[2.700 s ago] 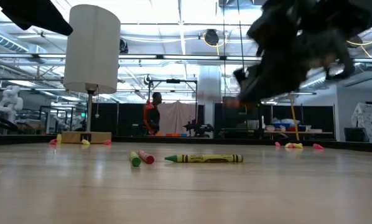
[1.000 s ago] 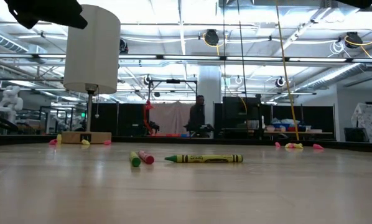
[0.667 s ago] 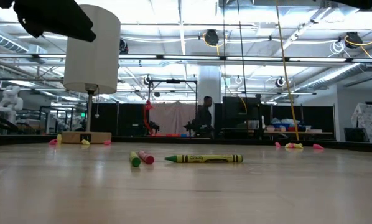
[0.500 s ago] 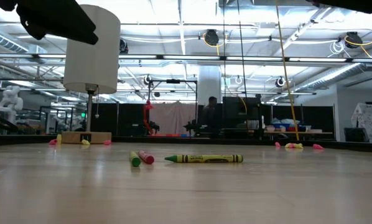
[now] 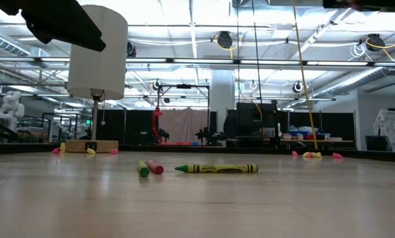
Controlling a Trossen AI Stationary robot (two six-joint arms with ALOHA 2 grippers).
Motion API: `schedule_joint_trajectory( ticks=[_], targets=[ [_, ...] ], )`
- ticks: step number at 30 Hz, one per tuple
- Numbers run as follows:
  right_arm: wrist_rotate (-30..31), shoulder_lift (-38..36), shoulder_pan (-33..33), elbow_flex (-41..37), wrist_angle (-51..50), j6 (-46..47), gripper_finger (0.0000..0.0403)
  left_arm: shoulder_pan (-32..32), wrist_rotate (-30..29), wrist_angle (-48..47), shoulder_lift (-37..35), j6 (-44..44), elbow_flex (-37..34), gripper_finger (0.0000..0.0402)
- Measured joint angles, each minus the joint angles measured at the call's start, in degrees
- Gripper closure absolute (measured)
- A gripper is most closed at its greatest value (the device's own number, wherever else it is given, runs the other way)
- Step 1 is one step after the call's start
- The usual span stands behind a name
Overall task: Sort crayons
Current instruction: Put the red crayon into the green bin
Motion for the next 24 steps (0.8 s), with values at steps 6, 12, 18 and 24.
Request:
schedule_joint_trajectory(
  ticks=[6, 12, 18, 24],
  targets=[
    [-0.02, 0.0, 3.81, 0.0, -3.81, 8.1, 0.0403, 0.0, 1.34, -0.04, 0.0, 0.09, 0.0, 0.0249],
    [-0.04, -0.01, 8.57, 4.81, -15.78, 19.02, 0.0403, 0.0, 1.4, 1.31, 0.0, 4.55, 0.0, 0.0249],
    [-1.94, -0.02, 14.21, 12.45, -33.88, 33.66, 0.0403, -0.04, 1.42, 3.32, 0.0, 9.08, 0.0, 0.0249],
    [-12.5, -0.02, 19.1, 14.88, -45.89, 41.22, 0.0403, 1.02, 3.0, 3.03, 0.0, 11.02, 0.0, 0.0249]
  ],
)
